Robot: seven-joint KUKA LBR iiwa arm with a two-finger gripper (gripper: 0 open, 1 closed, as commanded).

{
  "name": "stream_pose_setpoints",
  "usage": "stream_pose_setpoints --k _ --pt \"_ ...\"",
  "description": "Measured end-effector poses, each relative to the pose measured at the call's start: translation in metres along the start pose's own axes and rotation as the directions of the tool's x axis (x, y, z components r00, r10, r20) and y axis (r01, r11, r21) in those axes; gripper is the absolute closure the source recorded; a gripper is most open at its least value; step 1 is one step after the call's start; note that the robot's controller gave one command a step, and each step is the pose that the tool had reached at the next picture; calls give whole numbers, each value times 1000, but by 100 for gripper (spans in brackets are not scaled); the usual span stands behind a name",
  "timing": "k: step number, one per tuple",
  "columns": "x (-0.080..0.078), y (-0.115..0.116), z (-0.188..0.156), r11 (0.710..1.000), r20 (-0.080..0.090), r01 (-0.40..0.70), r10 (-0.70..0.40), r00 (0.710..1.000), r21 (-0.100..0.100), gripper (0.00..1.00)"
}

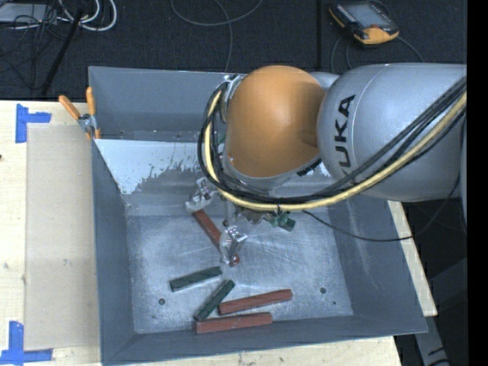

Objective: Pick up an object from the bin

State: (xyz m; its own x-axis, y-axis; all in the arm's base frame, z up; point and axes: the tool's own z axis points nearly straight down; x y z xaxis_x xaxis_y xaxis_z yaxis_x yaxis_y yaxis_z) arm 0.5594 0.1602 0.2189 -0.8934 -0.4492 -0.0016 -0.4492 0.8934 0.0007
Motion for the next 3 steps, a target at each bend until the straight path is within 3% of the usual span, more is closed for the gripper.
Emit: stream_pose_setpoints --k 1,2,3 --pt "3 4 47 1000 5 8 -8 1000 2 0" --pt "8 8 144 957 7 292 -292 956 2 100" --pt "8 8 144 957 7 290 -290 957 1 100"
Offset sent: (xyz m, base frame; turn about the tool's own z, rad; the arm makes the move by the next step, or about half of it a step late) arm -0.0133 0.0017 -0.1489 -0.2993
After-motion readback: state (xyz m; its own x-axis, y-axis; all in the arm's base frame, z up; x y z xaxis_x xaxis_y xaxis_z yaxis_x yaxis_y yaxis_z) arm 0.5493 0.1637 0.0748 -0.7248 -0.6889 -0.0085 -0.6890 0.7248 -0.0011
